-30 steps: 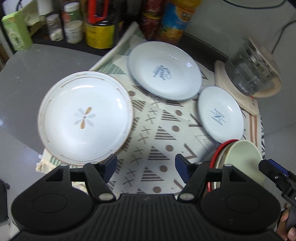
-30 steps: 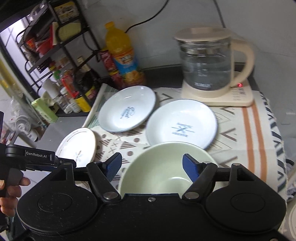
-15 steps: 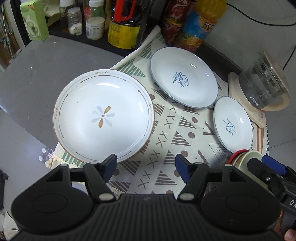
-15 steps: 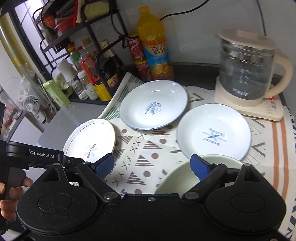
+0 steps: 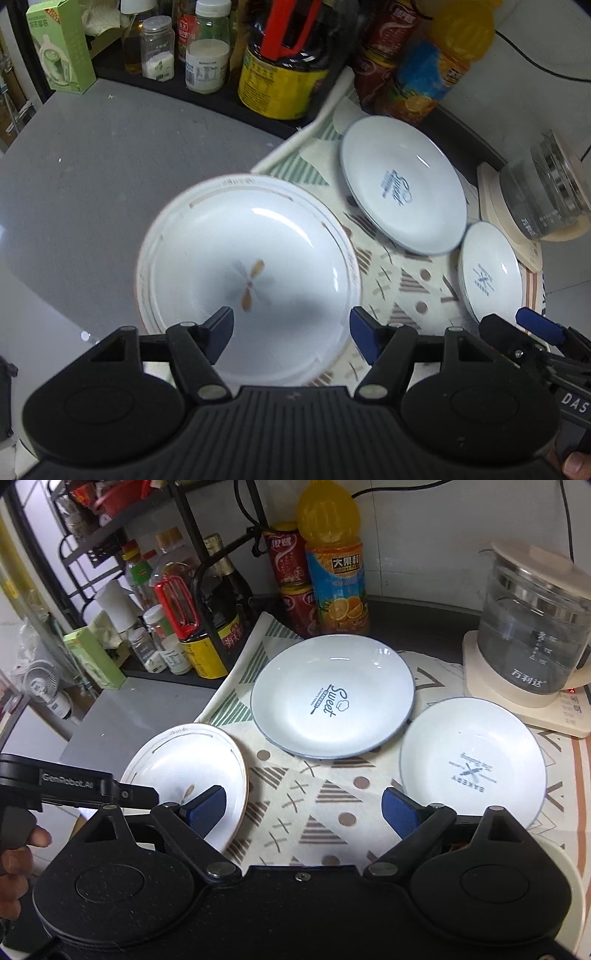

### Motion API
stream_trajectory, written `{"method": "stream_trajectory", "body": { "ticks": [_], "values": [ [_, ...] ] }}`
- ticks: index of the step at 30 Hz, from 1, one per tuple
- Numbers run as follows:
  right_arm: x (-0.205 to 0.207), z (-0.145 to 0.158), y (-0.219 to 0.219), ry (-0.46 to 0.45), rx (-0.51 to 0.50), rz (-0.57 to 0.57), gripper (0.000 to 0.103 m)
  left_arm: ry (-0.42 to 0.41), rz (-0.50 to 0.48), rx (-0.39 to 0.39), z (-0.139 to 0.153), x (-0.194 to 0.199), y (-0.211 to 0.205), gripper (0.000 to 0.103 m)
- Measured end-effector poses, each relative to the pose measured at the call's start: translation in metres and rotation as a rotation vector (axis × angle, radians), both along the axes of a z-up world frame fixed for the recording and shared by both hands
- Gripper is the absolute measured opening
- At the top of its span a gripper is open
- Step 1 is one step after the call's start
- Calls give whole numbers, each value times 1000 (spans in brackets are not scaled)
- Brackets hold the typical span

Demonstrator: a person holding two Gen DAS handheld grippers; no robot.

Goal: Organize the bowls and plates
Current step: 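Move both open grippers to the rim of the white 'Sweet' plate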

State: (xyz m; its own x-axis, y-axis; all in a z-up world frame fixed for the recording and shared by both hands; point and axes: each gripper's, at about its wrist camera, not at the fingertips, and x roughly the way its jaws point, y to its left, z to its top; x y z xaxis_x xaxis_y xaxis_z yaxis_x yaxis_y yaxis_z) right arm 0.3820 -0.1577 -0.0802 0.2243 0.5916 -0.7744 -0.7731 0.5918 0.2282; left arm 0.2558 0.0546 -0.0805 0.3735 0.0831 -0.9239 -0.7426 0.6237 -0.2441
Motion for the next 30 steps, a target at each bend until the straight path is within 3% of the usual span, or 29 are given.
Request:
{"method": "stream_trajectory", "body": {
  "ticks": [14, 25, 30],
  "values": [
    [20, -22, 44, 51, -24, -220, 91, -65, -136, -12, -10, 38, 69, 68],
    [54, -34, 41, 33, -3, -372, 85, -132, -262, 10, -34, 90, 73, 67],
    [76, -39, 38, 58, 1, -422, 75, -147, -279, -8, -46, 109, 71, 64]
  ]
}}
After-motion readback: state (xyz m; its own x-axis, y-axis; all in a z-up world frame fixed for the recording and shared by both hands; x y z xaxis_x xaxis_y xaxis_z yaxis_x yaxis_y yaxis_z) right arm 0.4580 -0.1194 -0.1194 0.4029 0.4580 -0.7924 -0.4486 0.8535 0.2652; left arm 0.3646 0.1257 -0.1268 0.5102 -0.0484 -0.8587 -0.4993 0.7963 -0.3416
